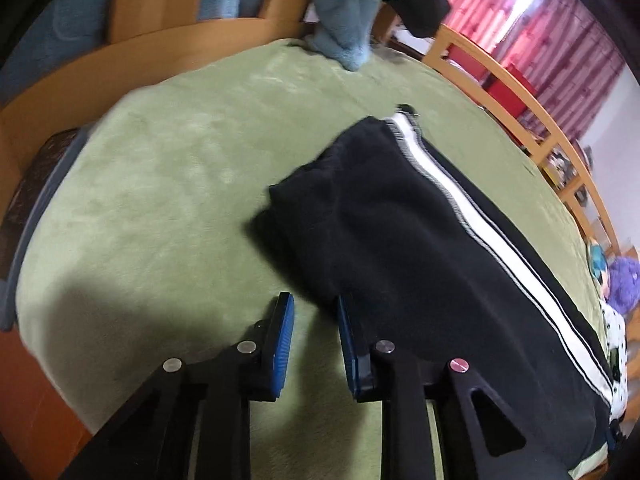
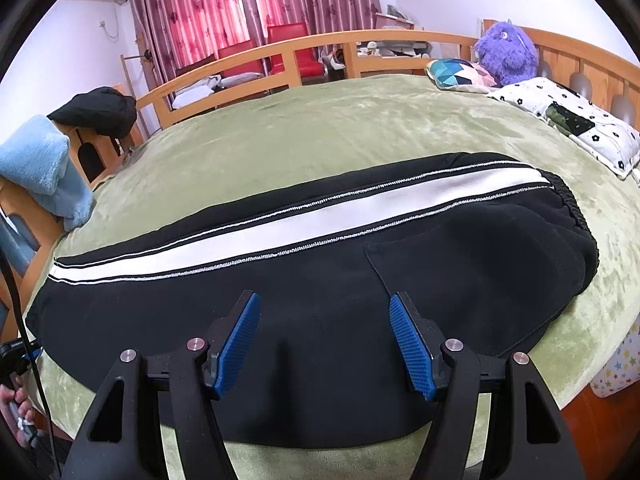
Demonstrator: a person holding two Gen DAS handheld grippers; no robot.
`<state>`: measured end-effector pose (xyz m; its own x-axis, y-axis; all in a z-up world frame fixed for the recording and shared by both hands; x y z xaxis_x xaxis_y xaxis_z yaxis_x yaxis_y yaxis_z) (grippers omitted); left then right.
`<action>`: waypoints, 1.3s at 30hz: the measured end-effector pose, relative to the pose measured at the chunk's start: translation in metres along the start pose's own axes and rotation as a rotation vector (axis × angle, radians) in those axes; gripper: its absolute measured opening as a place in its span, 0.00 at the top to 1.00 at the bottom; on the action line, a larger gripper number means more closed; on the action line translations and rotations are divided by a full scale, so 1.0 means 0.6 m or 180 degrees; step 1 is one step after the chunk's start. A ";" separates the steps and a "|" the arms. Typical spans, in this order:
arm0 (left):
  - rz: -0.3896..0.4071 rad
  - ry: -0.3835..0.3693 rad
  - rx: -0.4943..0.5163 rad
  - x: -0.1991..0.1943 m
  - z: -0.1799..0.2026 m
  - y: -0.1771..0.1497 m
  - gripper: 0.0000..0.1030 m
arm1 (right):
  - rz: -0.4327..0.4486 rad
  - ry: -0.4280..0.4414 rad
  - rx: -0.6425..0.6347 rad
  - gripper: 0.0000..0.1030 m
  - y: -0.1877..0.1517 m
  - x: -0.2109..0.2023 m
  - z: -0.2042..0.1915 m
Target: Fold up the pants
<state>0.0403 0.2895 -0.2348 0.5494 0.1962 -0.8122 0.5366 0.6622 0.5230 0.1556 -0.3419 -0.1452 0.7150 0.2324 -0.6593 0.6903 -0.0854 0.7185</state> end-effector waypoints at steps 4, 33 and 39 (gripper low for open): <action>0.0017 -0.0519 -0.0074 -0.031 0.006 -0.006 0.77 | -0.0004 0.0000 0.0035 0.35 0.001 0.002 0.002; 0.0148 -0.0403 -0.1138 -0.032 -0.126 -0.002 0.81 | -0.0078 -0.0133 -0.0114 0.35 -0.006 0.013 -0.017; 0.0046 -0.0397 -0.1033 -0.019 -0.113 -0.002 0.81 | -0.0092 -0.0150 -0.0124 0.35 -0.007 0.015 -0.017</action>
<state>-0.0104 0.3354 -0.2438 0.6404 0.1307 -0.7568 0.3074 0.8594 0.4085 0.1578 -0.3293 -0.1519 0.7000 0.1883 -0.6889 0.7065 -0.0414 0.7065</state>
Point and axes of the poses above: each gripper's, at about its wrist camera, not at the fingertips, and x roughly the way its jaws point, z to its right, y to its top, the point moved 2 cm from there along x, roughly the way its jaws point, and after that the axes turned 7 degrees about y, right-handed, at the moved point
